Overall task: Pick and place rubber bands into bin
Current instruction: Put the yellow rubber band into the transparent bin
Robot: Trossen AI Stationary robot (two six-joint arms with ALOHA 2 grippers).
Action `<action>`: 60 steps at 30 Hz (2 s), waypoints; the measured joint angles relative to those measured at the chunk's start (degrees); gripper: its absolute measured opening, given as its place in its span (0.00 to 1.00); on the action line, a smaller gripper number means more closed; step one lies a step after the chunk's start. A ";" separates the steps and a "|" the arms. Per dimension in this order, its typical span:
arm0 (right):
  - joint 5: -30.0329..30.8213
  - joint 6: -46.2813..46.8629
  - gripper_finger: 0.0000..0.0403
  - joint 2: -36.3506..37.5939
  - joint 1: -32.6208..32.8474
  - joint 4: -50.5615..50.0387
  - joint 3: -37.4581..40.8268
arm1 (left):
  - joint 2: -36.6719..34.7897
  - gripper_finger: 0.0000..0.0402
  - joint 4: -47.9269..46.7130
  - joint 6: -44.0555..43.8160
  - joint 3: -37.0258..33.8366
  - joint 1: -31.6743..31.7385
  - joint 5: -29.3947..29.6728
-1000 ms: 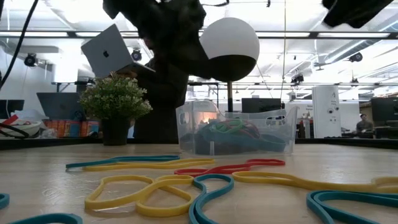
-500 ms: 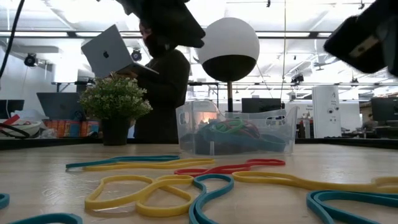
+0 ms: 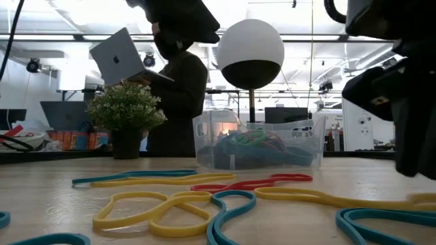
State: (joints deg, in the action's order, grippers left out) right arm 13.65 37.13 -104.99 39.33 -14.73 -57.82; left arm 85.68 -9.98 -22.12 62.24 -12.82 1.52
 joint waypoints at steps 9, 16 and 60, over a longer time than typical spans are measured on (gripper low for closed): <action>-2.39 -2.19 0.17 -1.34 -1.05 -1.60 0.02 | 0.10 0.19 -0.03 -0.08 -0.21 0.02 0.02; -4.07 -2.43 0.17 -1.75 -1.05 -1.84 0.26 | 0.10 0.19 0.01 -0.12 -0.31 0.02 0.01; 32.10 -1.86 0.02 3.92 -1.05 -43.44 -24.81 | -2.48 0.19 -4.24 -4.59 -0.33 -3.27 -2.71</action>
State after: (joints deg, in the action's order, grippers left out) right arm 45.75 35.28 -101.07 38.28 -58.18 -82.63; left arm 83.20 -14.23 -26.70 61.91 -16.09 -1.19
